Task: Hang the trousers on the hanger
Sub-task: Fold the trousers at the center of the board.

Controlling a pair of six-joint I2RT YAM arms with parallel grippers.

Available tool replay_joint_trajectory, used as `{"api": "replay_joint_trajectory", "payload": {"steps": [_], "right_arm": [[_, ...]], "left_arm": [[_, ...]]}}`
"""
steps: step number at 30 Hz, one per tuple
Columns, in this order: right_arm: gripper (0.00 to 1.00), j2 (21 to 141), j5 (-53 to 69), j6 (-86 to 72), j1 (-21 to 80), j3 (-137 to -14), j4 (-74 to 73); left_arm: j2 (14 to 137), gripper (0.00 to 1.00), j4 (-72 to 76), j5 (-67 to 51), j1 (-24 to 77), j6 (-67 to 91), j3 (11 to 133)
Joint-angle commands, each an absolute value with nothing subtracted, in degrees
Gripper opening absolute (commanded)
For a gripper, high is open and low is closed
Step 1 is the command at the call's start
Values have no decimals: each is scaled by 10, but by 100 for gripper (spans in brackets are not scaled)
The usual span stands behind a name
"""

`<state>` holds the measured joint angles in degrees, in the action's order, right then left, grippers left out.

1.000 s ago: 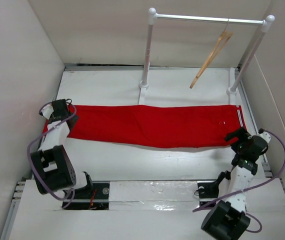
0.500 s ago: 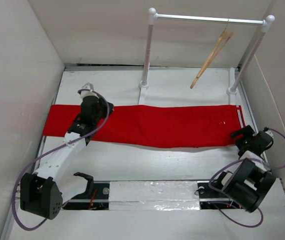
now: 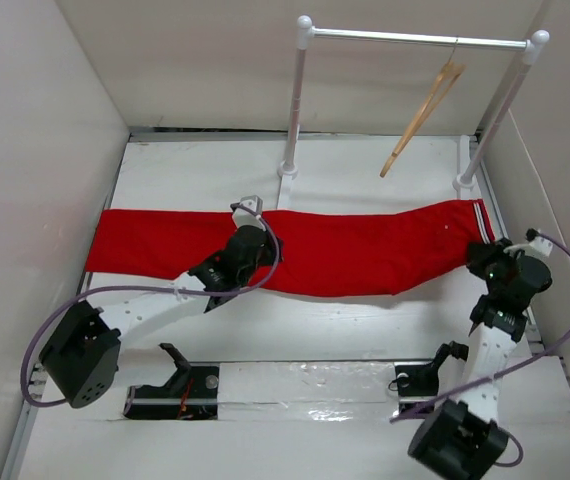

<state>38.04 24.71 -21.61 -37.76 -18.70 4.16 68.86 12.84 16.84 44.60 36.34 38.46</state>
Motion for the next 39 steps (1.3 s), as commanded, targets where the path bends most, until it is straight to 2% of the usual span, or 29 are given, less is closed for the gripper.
{"api": "replay_joint_trajectory", "payload": {"steps": [1,3,7,9,14,18,26,33,37,39], "right_arm": [[0,317,305,-160,-285,-264,-16],[0,303,299,-136,-221,-280,-45],[0,309,249,-150,5,-285,-57],[0,318,200,-168,82,-289,-46],[0,417,86,-194,327,-373,21],[0,479,3,-183,415,-474,23],[0,475,-61,-164,427,-600,2],[0,394,-87,-144,388,-647,-71],[0,360,-91,-129,372,-676,-122],[0,352,-90,-118,367,-699,-141]], "left_arm": [[703,0,195,215,460,349,364],[707,0,206,214,460,349,345],[709,0,214,219,460,350,314],[707,0,216,219,460,358,295],[711,0,243,211,466,382,251],[720,0,255,218,476,397,224],[777,0,294,207,509,429,185],[813,0,306,216,581,460,200],[896,0,315,209,632,462,268],[938,0,308,207,653,459,341]]}}
